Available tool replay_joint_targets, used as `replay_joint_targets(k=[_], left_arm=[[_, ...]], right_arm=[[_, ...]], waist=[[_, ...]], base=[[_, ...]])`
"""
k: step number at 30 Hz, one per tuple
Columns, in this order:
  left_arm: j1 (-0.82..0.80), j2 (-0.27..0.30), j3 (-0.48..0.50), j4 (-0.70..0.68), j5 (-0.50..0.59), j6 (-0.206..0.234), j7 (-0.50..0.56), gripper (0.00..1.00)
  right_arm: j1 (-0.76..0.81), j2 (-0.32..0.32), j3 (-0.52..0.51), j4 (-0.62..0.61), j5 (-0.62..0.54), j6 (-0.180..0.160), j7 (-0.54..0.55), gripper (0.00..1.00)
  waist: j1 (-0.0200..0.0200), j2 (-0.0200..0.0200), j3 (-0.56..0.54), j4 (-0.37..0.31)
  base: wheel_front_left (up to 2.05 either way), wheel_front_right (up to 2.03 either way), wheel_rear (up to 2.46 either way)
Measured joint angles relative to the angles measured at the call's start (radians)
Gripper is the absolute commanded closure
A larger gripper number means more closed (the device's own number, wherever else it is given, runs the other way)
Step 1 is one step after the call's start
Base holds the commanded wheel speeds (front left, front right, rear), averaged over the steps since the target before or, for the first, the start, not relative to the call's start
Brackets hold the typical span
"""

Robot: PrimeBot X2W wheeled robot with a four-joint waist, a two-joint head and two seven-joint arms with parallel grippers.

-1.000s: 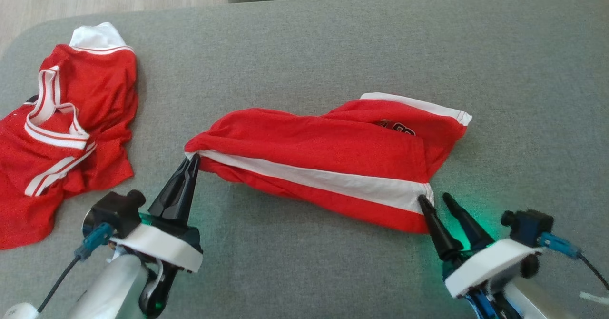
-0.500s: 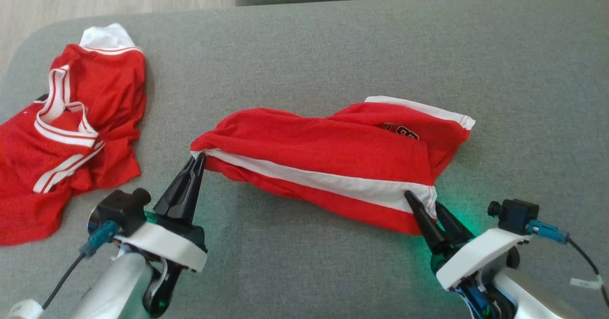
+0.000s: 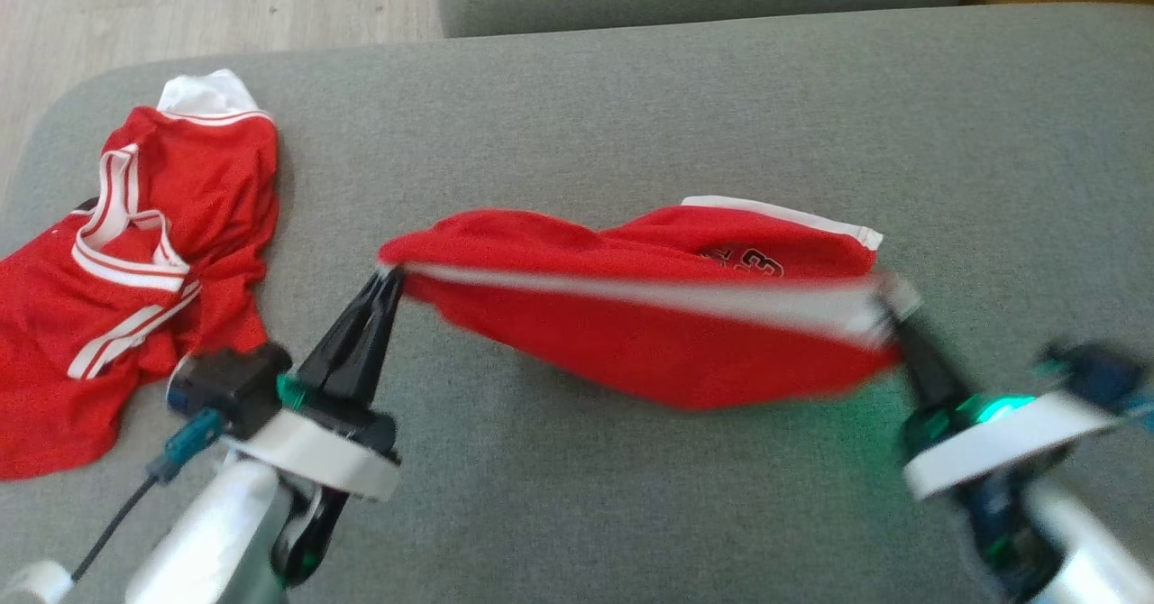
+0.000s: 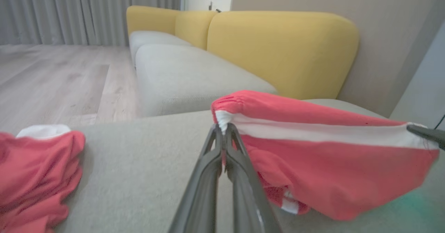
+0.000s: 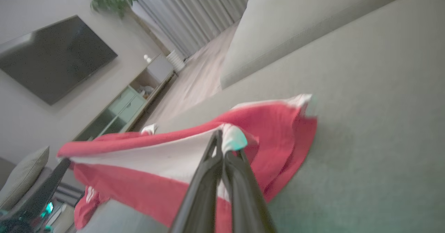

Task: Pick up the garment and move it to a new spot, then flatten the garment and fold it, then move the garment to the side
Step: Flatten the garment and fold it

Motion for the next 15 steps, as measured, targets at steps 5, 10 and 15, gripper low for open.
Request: replay_joint_targets(k=[5, 10, 15], left_arm=[[-0.114, 0.035, -0.08, -0.112, 0.029, 0.0, 0.0, 1.0], [-0.481, 0.064, -0.22, -0.139, 0.058, 0.0, 0.019, 1.0], [-0.868, 0.014, -0.301, 0.04, 0.02, 0.0, 0.054, 1.0]], right_arm=[[-0.027, -0.065, -0.161, -0.124, -0.085, 0.0, -0.002, 1.0], [-0.225, -0.211, -0.185, -0.15, -0.154, 0.0, 0.022, 1.0], [-0.6, -0.28, -0.196, -0.068, -0.142, 0.0, 0.084, 1.0]], waist=[[0.0, 0.0, 0.007, -0.015], [0.0, 0.0, 0.051, -0.036], [0.0004, 0.0, 0.136, -0.054]], base=[[0.0, 0.0, 0.0], [0.0, 0.0, 0.0], [0.0, 0.0, 0.0]])
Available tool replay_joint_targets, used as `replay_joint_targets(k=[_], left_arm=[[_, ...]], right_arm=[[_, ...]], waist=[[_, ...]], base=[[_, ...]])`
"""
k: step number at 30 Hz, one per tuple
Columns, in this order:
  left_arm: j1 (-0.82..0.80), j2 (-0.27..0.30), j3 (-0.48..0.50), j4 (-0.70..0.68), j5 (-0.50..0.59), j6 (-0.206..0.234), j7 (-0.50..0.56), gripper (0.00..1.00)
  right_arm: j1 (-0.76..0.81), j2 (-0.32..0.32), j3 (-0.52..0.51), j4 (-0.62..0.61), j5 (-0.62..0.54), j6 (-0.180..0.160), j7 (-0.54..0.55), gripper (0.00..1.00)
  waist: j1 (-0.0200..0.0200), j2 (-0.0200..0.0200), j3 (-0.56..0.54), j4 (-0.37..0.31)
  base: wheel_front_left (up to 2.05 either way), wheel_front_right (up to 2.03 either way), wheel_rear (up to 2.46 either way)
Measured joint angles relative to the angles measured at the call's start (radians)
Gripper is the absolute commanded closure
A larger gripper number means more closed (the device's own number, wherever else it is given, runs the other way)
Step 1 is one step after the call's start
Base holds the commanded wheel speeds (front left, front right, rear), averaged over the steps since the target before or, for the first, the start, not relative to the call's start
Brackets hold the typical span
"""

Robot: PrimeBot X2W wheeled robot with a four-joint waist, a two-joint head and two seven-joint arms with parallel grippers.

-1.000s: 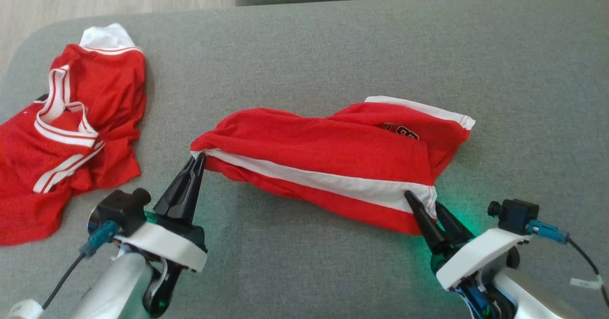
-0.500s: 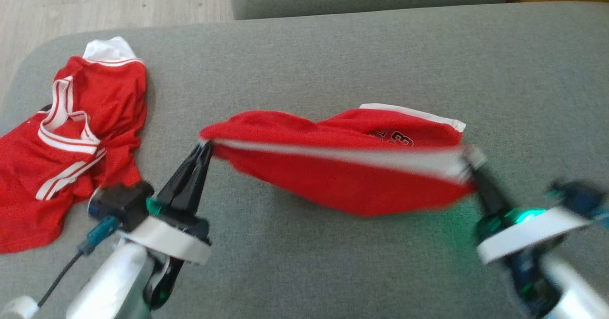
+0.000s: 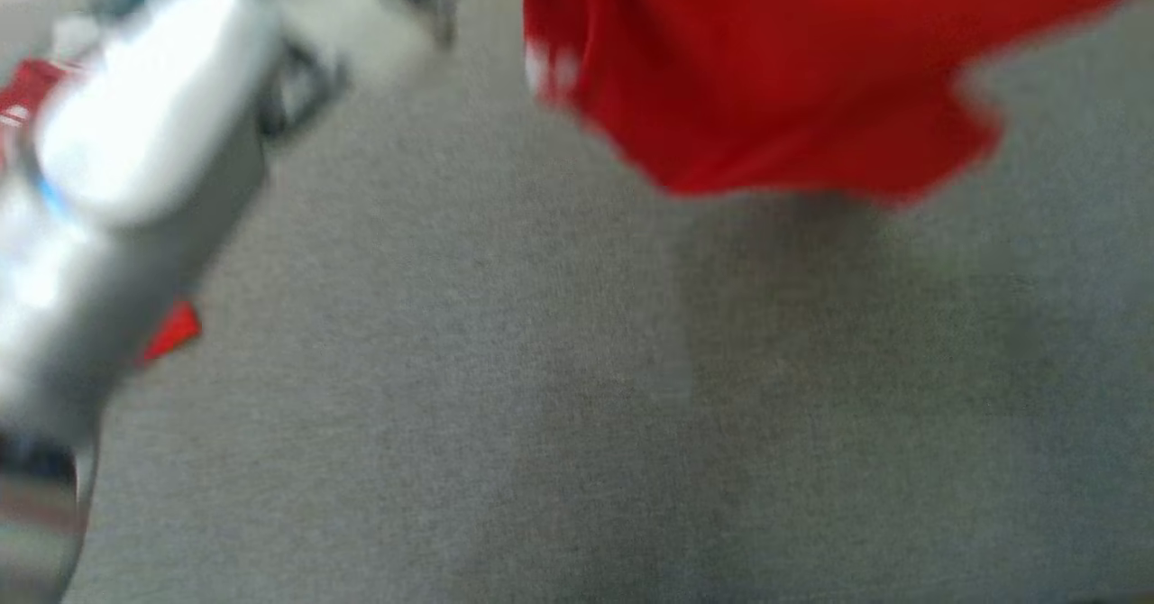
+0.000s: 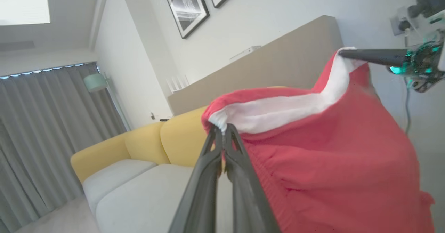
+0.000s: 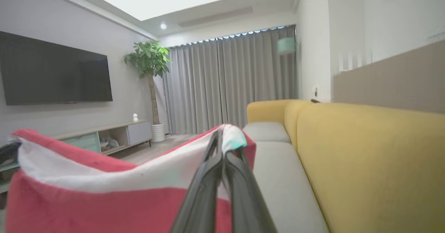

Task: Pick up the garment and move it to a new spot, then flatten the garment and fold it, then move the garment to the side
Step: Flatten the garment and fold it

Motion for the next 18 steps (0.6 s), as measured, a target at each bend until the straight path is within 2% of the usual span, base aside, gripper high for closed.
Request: replay_joint_targets(k=[5, 9, 14, 18], left_arm=[[-0.22, -0.09, 0.037, 0.213, 0.007, 0.0, -0.049, 1.0], [-0.244, -0.125, 0.074, 0.199, 0.038, 0.0, -0.057, 1.0], [-0.107, -0.101, 0.061, 0.088, 0.065, 0.0, -0.057, 1.0], [0.131, -0.054, 0.027, 0.018, 0.087, 0.0, -0.057, 1.0]], right_arm=[[-0.229, 0.0, -0.012, 0.119, 0.004, 0.0, -0.039, 1.0], [-0.274, -0.007, -0.006, 0.142, -0.003, 0.0, -0.067, 1.0], [-0.213, -0.049, 0.034, 0.106, 0.052, 0.0, -0.085, 1.0], [-0.031, -0.069, 0.064, 0.078, 0.082, 0.0, -0.087, 1.0]], waist=[[0.0002, 0.0, 0.089, -0.022], [0.0002, 0.0, 0.129, -0.045], [-0.0001, 0.0, 0.139, -0.065], [-0.0004, 0.0, 0.121, -0.064]], base=[[0.0, 0.0, 0.0], [0.0, 0.0, 0.0], [0.0, 0.0, 0.0], [0.0, 0.0, 0.0]])
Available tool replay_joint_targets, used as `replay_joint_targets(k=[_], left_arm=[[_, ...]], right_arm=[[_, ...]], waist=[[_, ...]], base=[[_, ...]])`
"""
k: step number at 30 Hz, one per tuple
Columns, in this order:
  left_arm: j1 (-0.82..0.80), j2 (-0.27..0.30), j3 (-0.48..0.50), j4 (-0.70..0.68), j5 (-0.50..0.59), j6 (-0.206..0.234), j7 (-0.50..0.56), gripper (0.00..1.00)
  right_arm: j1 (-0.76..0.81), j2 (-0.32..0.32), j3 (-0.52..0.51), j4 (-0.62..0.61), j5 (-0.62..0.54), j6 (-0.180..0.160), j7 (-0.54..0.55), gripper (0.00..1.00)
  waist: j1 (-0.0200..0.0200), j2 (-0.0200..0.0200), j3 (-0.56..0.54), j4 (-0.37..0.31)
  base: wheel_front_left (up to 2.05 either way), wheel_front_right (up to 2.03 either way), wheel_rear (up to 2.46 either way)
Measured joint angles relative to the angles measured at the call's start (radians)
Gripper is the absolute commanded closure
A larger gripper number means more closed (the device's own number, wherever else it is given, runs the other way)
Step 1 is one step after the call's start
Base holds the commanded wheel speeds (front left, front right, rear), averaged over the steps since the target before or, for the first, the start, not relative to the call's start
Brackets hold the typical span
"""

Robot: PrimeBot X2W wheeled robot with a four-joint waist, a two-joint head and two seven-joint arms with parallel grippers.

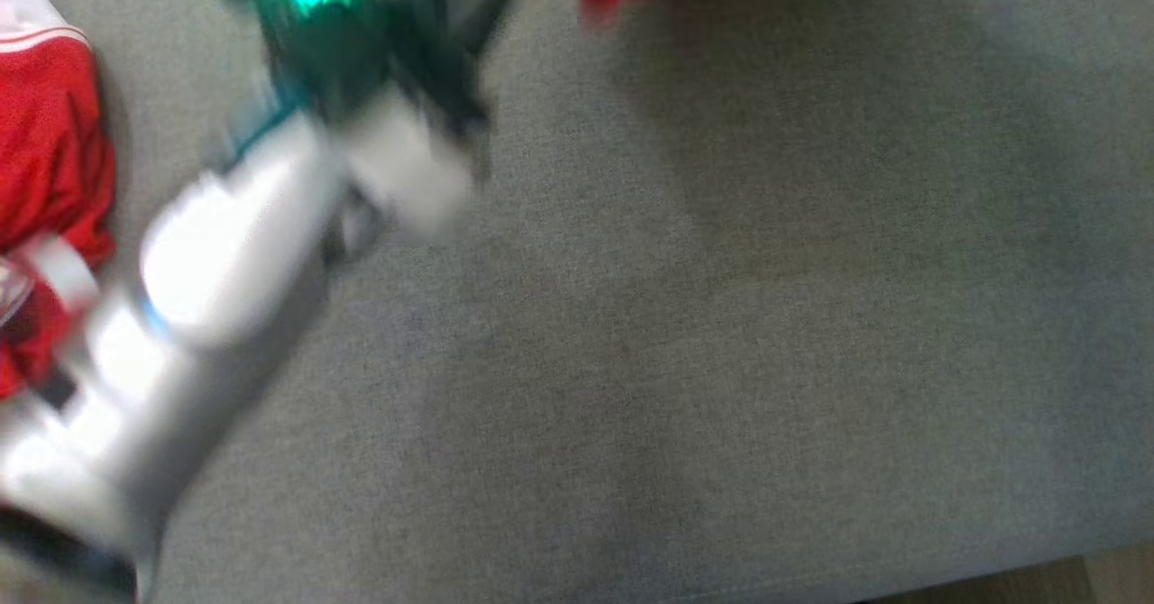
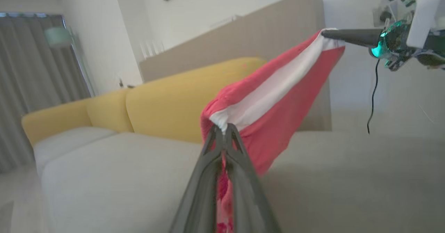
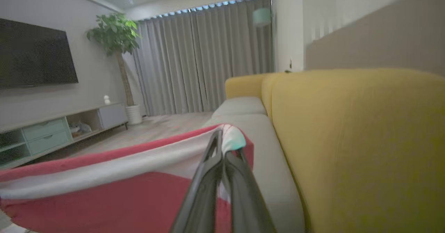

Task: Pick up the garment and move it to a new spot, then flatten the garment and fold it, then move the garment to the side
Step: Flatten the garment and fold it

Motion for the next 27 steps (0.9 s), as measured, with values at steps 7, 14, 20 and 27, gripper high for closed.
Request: replay_joint_targets(k=[7, 14, 20, 27], left_arm=[[0.409, 0.0, -0.048, -0.08, 0.046, 0.0, 0.0, 1.0], [0.688, -0.021, -0.068, -0.102, 0.053, 0.0, 0.001, 1.0], [0.769, -0.009, -0.134, -0.142, 0.039, 0.0, 0.001, 1.0], [0.681, -0.06, -0.097, -0.16, -0.106, 0.0, 0.002, 1.0]], right_arm=[[0.419, -0.001, -0.04, -0.039, 0.027, 0.0, 0.0, 1.0], [0.761, 0.062, -0.224, -0.099, 0.024, 0.0, 0.0, 1.0], [1.001, 0.097, -0.373, -0.186, -0.001, 0.0, 0.0, 1.0], [0.868, 0.114, -0.417, -0.216, -0.067, 0.0, 0.09, 1.0]], waist=[[-0.0001, 0.0, -0.054, 0.012], [-0.0001, 0.0, -0.127, 0.003], [-0.0002, 0.0, -0.159, 0.013], [-0.0001, 0.0, -0.125, 0.043]], base=[[0.0, 0.0, 0.0], [0.0, 0.0, 0.0], [0.0, 0.0, 0.0], [0.0, 0.0, 0.0]])
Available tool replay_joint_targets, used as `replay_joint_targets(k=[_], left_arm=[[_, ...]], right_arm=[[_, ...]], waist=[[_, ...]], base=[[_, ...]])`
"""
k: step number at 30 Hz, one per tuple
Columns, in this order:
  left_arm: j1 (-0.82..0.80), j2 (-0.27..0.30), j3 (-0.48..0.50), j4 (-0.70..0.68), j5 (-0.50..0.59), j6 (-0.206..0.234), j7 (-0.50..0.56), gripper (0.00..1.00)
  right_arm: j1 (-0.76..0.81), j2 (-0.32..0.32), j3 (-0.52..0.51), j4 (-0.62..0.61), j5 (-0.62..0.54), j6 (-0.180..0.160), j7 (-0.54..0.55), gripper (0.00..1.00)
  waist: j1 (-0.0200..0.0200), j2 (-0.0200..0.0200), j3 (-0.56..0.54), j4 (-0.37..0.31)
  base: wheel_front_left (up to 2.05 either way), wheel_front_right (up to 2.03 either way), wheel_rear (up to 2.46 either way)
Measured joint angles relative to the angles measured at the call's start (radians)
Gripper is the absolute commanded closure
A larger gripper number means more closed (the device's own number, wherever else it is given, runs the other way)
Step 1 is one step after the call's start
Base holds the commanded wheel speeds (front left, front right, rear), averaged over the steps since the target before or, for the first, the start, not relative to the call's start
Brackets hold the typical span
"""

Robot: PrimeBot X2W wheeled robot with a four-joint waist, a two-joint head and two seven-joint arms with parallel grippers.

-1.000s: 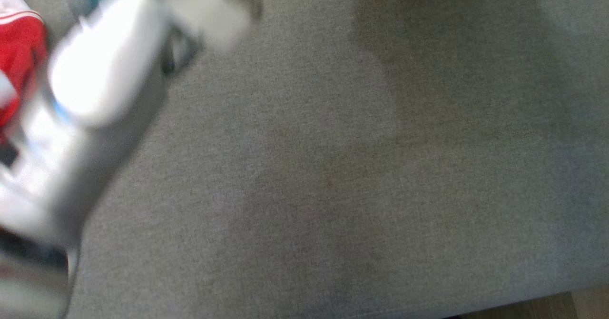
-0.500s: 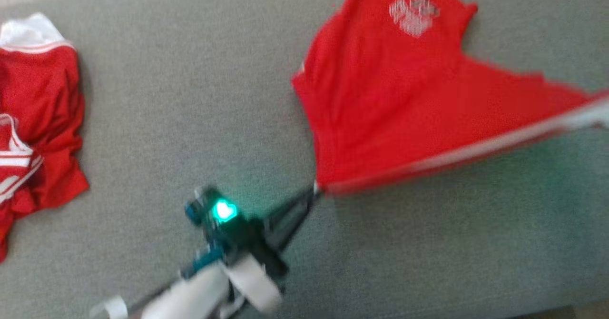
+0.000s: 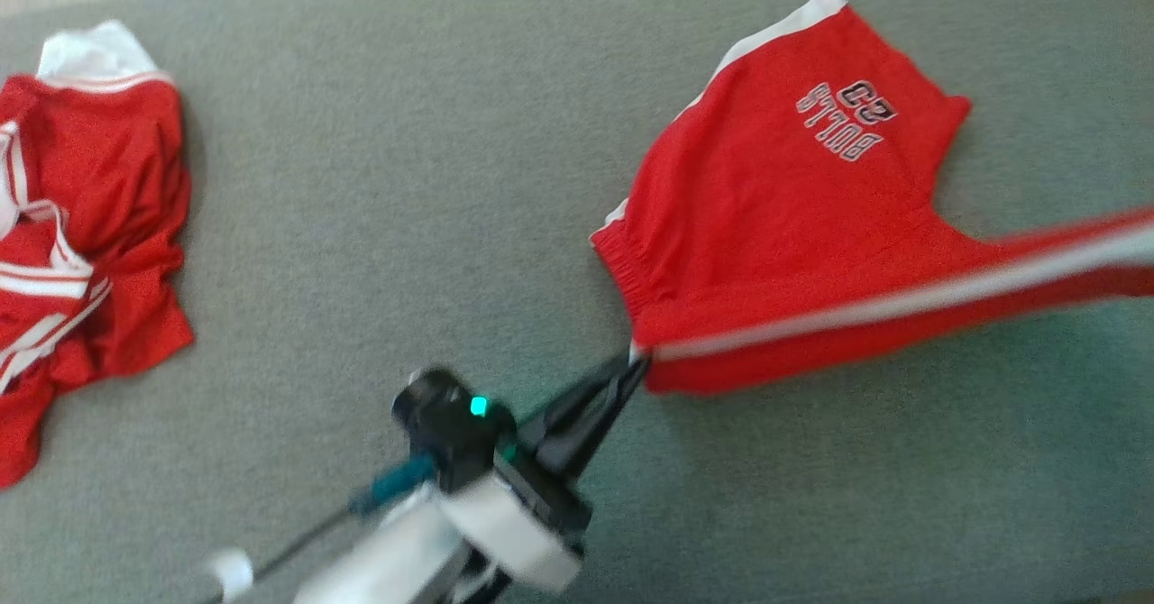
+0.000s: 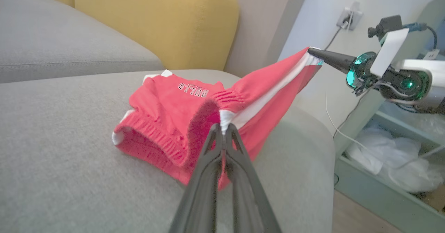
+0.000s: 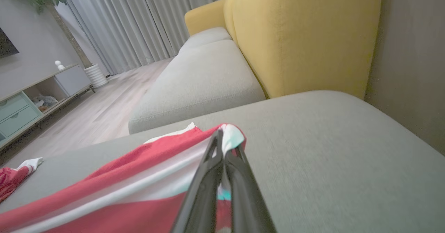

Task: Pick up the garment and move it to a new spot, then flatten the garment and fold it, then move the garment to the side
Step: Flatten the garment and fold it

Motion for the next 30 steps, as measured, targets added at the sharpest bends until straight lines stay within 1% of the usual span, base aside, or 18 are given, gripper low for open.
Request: replay_joint_targets(k=[4, 5, 7, 14, 15, 20, 21, 22, 23, 24, 25, 28, 30], left_arm=[[-0.092, -0.034, 0.004, 0.011, -0.093, 0.0, 0.028, 1.0], [-0.092, -0.034, 0.004, 0.011, -0.093, 0.0, 0.028, 1.0], [-0.133, -0.048, 0.006, 0.027, -0.139, 0.0, 0.037, 1.0], [-0.204, -0.088, -0.003, 0.07, -0.263, 0.0, 0.053, 1.0], [-0.22, -0.098, -0.014, 0.074, -0.298, 0.0, 0.053, 1.0], [-0.268, -0.115, -0.06, 0.109, -0.363, 0.0, 0.036, 1.0], [-0.279, -0.119, -0.069, 0.122, -0.364, 0.0, 0.032, 1.0], [-0.291, -0.123, -0.078, 0.135, -0.364, 0.0, 0.026, 1.0], [-0.3, -0.127, -0.084, 0.143, -0.368, 0.0, 0.023, 0.93], [-0.308, -0.132, -0.094, 0.152, -0.373, 0.0, 0.017, 0.63], [-0.312, -0.137, -0.099, 0.161, -0.376, 0.0, 0.016, 0.0], [-0.311, -0.148, -0.105, 0.193, -0.373, 0.0, 0.007, 0.0], [-0.31, -0.154, -0.107, 0.222, -0.348, 0.0, 0.007, 0.0]], right_arm=[[-0.189, 0.013, -0.002, 0.048, -0.038, 0.0, 0.095, 1.0], [-0.189, 0.013, -0.002, 0.048, -0.038, 0.0, 0.095, 1.0], [-0.285, 0.018, 0.02, 0.089, -0.058, 0.0, 0.149, 1.0], [-0.592, 0.021, 0.141, 0.239, -0.145, 0.0, 0.271, 1.0], [-0.652, 0.02, 0.177, 0.292, -0.16, 0.0, 0.292, 1.0], [-0.753, 0.018, 0.269, 0.404, -0.178, 0.0, 0.307, 1.0], [-0.771, 0.019, 0.289, 0.424, -0.178, 0.0, 0.312, 0.98], [-0.787, 0.019, 0.305, 0.444, -0.178, 0.0, 0.312, 0.84], [-0.801, 0.02, 0.319, 0.461, -0.176, 0.0, 0.312, 0.5], [-0.811, 0.021, 0.333, 0.477, -0.176, 0.0, 0.311, 0.0], [-0.82, 0.022, 0.345, 0.492, -0.172, 0.0, 0.31, 0.0], [-0.826, 0.022, 0.381, 0.517, -0.16, 0.0, 0.296, 0.0], [-0.819, 0.015, 0.407, 0.514, -0.138, 0.0, 0.288, 0.0]], waist=[[0.0002, 0.0, 0.037, 0.027], [0.0002, 0.0, 0.037, 0.027], [0.0002, 0.0, 0.057, 0.046], [0.0004, 0.0, 0.126, 0.119], [0.0004, 0.0, 0.141, 0.144], [0.0004, 0.0, 0.174, 0.199], [0.0004, 0.0, 0.181, 0.208], [0.0004, 0.0, 0.187, 0.216], [0.0004, 0.0, 0.192, 0.223], [0.0004, 0.0, 0.196, 0.229], [0.0004, 0.0, 0.198, 0.233], [0.0004, 0.0, 0.194, 0.238], [0.0002, 0.0, 0.182, 0.239]], base=[[0.0, 0.0, 0.0], [0.0, 0.0, 0.0], [0.0, 0.0, 0.0], [0.0, 0.0, 0.0], [0.0, 0.0, 0.0], [0.0, 0.0, 0.0], [0.0, 0.0, 0.0], [0.0, 0.0, 0.0], [0.0, 0.0, 0.0], [0.0, 0.0, 0.0], [0.0, 0.0, 0.0], [0.0, 0.0, 0.0], [0.0, 0.0, 0.0]])
